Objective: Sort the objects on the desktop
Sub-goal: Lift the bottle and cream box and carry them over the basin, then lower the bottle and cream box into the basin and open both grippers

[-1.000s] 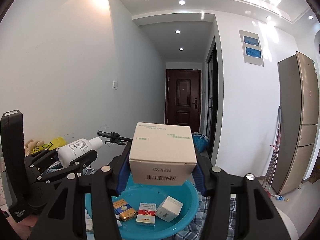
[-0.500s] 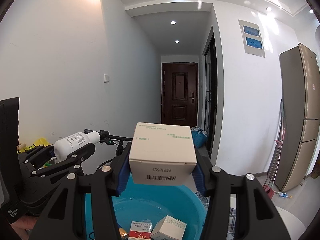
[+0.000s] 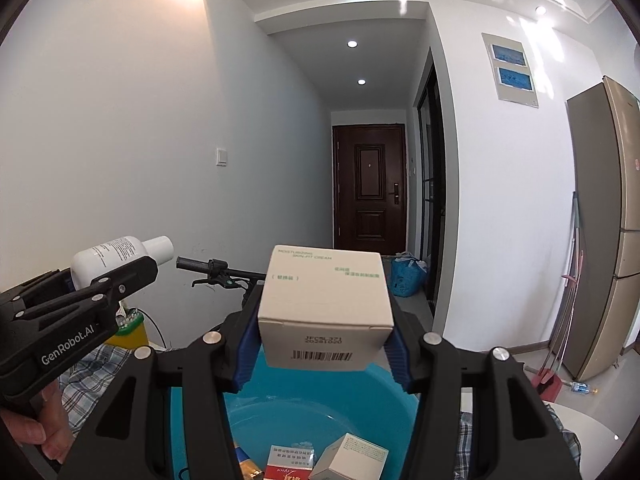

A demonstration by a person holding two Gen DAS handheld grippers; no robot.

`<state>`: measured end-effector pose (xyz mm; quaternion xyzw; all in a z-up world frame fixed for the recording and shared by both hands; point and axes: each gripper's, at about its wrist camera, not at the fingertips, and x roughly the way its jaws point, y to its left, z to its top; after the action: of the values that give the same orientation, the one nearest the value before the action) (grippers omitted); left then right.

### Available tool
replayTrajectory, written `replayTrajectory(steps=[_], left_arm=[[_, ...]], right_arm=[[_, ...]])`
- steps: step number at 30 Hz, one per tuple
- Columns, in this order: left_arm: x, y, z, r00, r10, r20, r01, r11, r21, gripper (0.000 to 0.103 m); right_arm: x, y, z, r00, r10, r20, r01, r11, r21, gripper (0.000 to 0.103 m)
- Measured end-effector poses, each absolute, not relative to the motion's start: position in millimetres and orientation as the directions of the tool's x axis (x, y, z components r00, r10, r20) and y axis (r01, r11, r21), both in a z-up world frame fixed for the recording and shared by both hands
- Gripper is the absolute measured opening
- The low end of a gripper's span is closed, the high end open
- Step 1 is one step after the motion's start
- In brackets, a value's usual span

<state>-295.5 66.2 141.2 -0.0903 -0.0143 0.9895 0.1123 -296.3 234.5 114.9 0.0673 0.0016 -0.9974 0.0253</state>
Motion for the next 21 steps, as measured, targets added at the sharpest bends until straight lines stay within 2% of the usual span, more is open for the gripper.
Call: replayTrajectory(steps=[4, 9, 11, 14, 18, 21], left_arm=[[-311, 75, 126, -0.950, 0.196, -0.242, -0.197, -0.980, -0.021, 0.042], [-346, 81, 99, -0.878, 0.164, -0.450, -0.176, -0.984, -0.015, 0.042], [-360, 81, 86, -0.827, 0.131, -0.547, -0.145, -0.989, -0.019, 0.042], [-375, 82, 66, -0.750, 0.129, -0.649, -0.145, -0.989, -0.030, 0.042], [-389, 89, 39, -0.643, 0.172, -0.746, -0.187, -0.980, -0.066, 0.042], [-395, 100, 22, -0.582, 0.157, -0.798, -0.214, -0.976, -0.036, 0.042]], right_arm=[[-305, 235, 110, -0.986, -0.041, -0.163, 0.043, -0.999, -0.012, 0.052], [-316, 239, 102, -0.971, -0.026, -0.237, 0.031, -0.999, -0.016, 0.052], [-325, 241, 98, -0.951, -0.025, -0.309, 0.033, -0.999, -0.020, 0.052], [-342, 243, 86, -0.897, -0.030, -0.441, 0.044, -0.999, -0.021, 0.052], [-357, 243, 67, -0.834, -0.057, -0.549, 0.072, -0.997, -0.005, 0.052], [-367, 243, 53, -0.774, -0.110, -0.623, 0.115, -0.993, 0.032, 0.052]])
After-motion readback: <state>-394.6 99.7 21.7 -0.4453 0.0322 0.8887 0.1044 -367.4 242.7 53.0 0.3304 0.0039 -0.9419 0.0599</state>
